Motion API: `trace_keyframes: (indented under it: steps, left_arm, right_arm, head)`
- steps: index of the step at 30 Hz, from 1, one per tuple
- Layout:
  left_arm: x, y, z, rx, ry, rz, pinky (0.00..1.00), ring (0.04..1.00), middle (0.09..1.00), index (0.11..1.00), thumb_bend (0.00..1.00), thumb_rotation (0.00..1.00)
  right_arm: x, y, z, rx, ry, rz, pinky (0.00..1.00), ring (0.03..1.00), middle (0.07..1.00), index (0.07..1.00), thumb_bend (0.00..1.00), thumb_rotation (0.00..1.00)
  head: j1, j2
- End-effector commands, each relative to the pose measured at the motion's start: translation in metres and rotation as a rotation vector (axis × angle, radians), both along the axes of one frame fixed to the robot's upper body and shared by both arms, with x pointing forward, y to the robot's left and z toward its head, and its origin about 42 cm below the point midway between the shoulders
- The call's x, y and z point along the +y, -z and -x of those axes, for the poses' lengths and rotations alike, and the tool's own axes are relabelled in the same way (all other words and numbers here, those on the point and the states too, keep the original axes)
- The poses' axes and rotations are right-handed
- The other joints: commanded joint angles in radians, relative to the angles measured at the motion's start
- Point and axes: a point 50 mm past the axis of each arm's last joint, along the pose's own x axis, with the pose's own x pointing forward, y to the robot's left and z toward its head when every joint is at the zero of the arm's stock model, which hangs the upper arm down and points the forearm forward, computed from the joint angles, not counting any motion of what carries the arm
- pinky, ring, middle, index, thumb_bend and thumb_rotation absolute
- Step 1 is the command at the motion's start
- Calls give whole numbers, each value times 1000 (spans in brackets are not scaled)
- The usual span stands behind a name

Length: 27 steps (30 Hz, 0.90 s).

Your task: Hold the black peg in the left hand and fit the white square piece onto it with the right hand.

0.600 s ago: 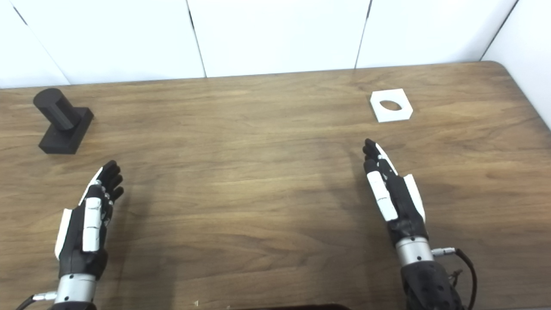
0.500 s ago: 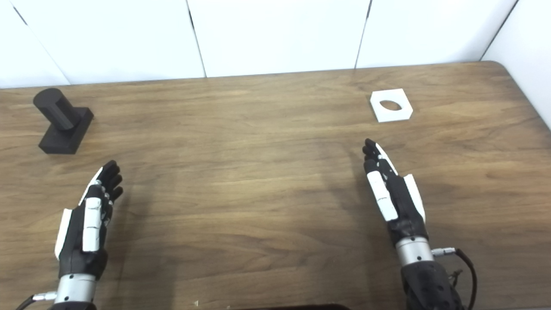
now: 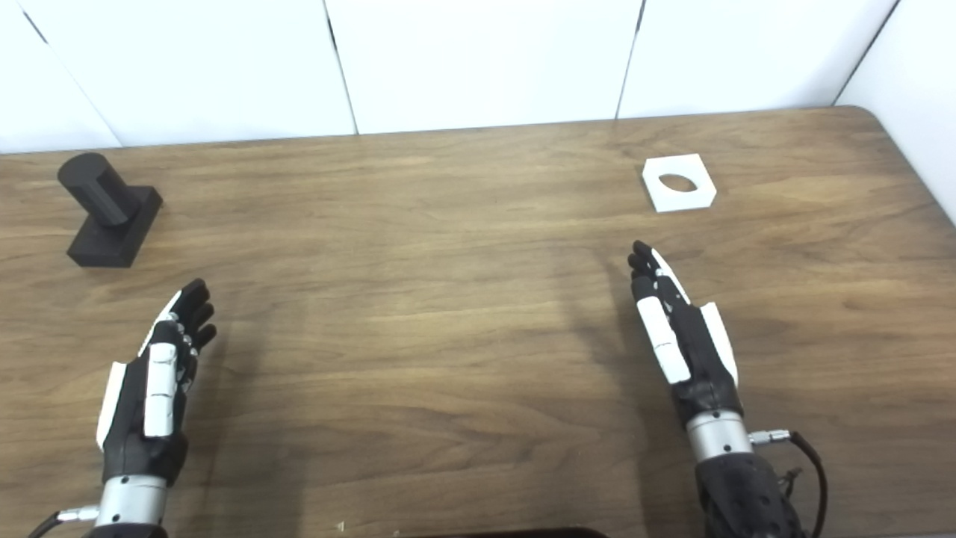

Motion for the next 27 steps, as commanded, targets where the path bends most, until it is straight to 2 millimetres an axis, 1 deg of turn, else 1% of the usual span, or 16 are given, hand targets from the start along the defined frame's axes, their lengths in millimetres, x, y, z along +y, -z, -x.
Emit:
trace_keyframes:
  steps: [1, 4, 6, 10, 12, 13, 14, 15, 20, 22, 23, 25, 27]
  left_arm:
    - [-5, -7, -4, -54, -7, 7, 921, 938, 941, 906, 593, 963]
    - [-6, -7, -4, -54, -11, 5, 929, 937, 939, 909, 584, 957]
    - [-8, -6, -4, -58, -14, 1, 943, 935, 935, 909, 562, 963]
    - [-13, -4, -4, -68, -25, -7, 914, 909, 911, 888, 541, 941]
    - [-18, -2, -3, -68, -20, -2, 901, 901, 905, 892, 554, 927]
    - [-20, -1, -3, -67, -18, 0, 902, 903, 908, 901, 565, 924]
    - [-22, 1, -3, -68, -15, 1, 899, 903, 908, 909, 580, 919]
    - [-24, 2, -2, -68, -12, -1, 892, 901, 906, 915, 590, 915]
    - [-36, 7, -2, -68, 4, 1, 898, 906, 915, 909, 614, 893]
    - [-39, 9, -2, -58, -3, -10, 873, 892, 910, 899, 658, 888]
    - [-41, 11, -2, -55, -2, -13, 865, 888, 908, 896, 663, 886]
    - [-45, 14, -1, -51, -4, -15, 855, 881, 903, 888, 630, 881]
    - [-47, 17, -2, -49, -2, -19, 850, 881, 903, 885, 619, 882]
  right_arm:
    - [6, -10, -2, -67, -2, -30, 945, 929, 925, 935, 489, 1000]
    - [5, -10, -2, -63, -3, -19, 940, 927, 922, 934, 491, 1000]
    - [5, -9, -2, -62, 0, -14, 940, 925, 921, 934, 494, 1000]
    - [1, -9, -1, -66, 1, -5, 926, 917, 916, 931, 455, 1000]
    - [-3, -8, 0, -63, -3, -3, 937, 920, 919, 936, 450, 1000]
    - [-5, -8, 0, -64, -4, -3, 938, 920, 919, 937, 444, 1000]
    - [-7, -7, 0, -62, -5, -9, 934, 919, 920, 938, 438, 1000]
    - [-8, -6, 1, -60, -5, -18, 939, 924, 923, 941, 435, 1000]
    - [-16, -2, 0, -69, -13, -46, 959, 940, 933, 949, 418, 1000]
    - [-19, -1, 0, -73, -12, -46, 961, 941, 933, 942, 401, 1000]
    - [-20, 0, -1, -72, -11, -46, 956, 940, 931, 936, 395, 1000]
    - [-20, 0, -1, -62, -13, -52, 956, 946, 938, 933, 401, 1000]
    - [-20, 0, -1, -56, -18, -55, 963, 953, 946, 936, 410, 1000]
  head:
    - [0, 1]
    - [27, -6]
    - [58, -11]
    - [130, -28]
    - [190, -47]
    - [206, -53]
    - [249, -70]
    - [257, -73]
    - [357, -127]
    - [382, -144]
    - [401, -159]
    - [421, -176]
    - [444, -200]
